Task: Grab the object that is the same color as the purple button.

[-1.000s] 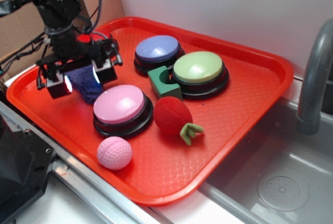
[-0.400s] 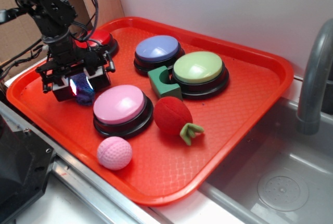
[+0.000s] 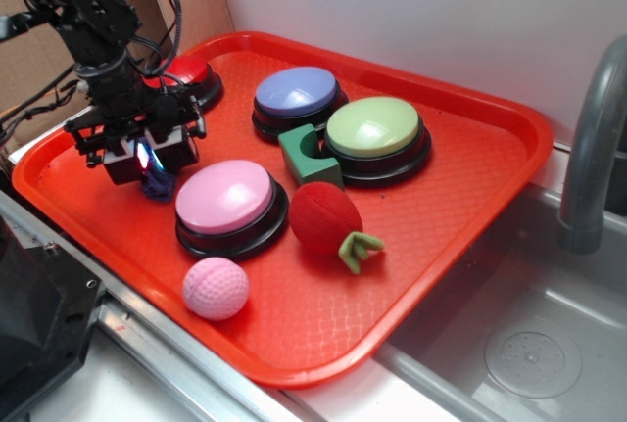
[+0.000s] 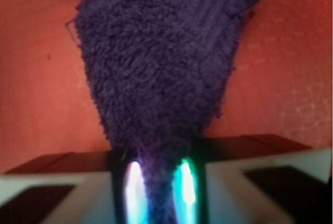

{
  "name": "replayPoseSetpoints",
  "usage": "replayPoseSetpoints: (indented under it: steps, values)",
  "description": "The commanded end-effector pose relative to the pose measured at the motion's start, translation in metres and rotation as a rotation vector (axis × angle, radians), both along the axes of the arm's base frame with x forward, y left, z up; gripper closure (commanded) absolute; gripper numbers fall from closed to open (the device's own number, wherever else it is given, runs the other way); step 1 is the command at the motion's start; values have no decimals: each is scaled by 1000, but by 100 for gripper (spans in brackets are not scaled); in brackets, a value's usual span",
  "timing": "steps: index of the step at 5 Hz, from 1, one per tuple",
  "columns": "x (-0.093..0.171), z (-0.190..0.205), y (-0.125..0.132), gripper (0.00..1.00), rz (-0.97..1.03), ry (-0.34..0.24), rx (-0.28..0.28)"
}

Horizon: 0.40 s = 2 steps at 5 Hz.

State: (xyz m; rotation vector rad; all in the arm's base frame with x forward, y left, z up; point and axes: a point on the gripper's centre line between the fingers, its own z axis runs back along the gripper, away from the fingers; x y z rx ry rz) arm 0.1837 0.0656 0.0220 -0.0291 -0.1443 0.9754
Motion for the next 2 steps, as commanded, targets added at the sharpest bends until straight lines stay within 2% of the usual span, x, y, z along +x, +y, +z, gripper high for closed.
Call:
replayPoseSetpoints:
  steps: [1,2]
  values:
    - [2,51,7,100,-203,-33,44]
    - [1,75,1,100,-329,-19,56]
